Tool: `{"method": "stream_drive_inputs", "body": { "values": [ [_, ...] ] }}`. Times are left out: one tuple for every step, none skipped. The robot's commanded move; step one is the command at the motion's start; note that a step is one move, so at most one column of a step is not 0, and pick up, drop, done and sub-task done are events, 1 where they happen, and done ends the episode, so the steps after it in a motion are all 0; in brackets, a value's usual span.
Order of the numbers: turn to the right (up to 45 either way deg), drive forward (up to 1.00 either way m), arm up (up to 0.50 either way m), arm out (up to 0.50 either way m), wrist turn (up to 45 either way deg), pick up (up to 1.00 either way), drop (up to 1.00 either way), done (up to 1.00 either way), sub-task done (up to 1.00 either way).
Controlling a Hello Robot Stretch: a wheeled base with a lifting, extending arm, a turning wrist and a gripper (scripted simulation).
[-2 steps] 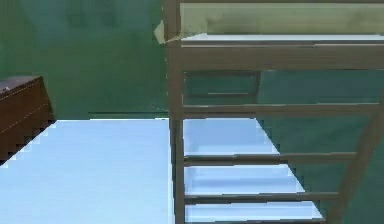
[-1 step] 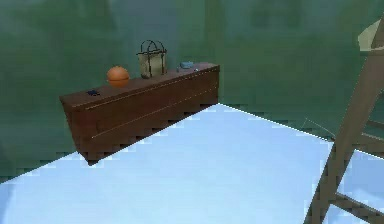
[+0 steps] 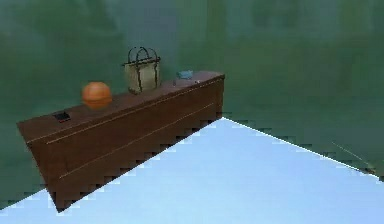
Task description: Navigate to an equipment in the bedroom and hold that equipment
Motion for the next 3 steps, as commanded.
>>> {"method": "stream_drive_inputs", "body": {
  "values": [
    [-27.0, 0.0, 0.0, 0.0, 0.0, 0.0, 0.0, 0.0, 0.0],
    [0.0, 1.0, 0.0, 0.0, 0.0, 0.0, 0.0, 0.0, 0.0],
    [-45.0, 0.0, 0.0, 0.0, 0.0, 0.0, 0.0, 0.0, 0.0]
  ]
}}
